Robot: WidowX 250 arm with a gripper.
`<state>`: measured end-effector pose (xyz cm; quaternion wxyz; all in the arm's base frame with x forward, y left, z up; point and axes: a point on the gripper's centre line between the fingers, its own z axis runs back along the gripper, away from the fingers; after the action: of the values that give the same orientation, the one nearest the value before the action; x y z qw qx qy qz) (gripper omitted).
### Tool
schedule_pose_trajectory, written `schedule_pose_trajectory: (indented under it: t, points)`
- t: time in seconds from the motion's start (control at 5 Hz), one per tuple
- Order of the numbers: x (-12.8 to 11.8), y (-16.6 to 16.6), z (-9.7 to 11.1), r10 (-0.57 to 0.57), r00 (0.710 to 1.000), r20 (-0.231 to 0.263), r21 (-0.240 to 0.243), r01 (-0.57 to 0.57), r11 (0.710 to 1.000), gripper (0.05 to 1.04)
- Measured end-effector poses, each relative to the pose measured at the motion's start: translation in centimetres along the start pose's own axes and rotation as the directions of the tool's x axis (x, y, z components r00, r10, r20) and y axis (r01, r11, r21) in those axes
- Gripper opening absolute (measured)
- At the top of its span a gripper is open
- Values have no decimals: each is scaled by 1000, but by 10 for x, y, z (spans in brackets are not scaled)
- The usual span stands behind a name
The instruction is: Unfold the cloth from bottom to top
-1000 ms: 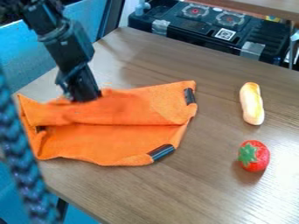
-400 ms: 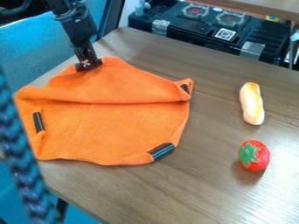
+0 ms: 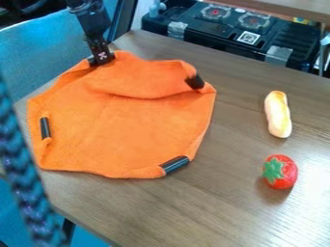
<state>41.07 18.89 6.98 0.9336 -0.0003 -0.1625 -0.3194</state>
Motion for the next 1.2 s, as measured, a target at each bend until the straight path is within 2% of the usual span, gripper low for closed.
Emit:
schedule_pose_trajectory:
  t: [0.2,0.4,0.8,1.0,1.2]
  points:
    - [4,17,5,35,999,19,32,-35,999,59]
    - [1,27,11,109,991,78,46,-113,992,59]
    - [1,35,14,131,987,98,76,-139,987,76]
    - [0,38,12,129,988,88,84,-136,987,197]
    - [0,46,11,123,990,61,84,-128,988,466]
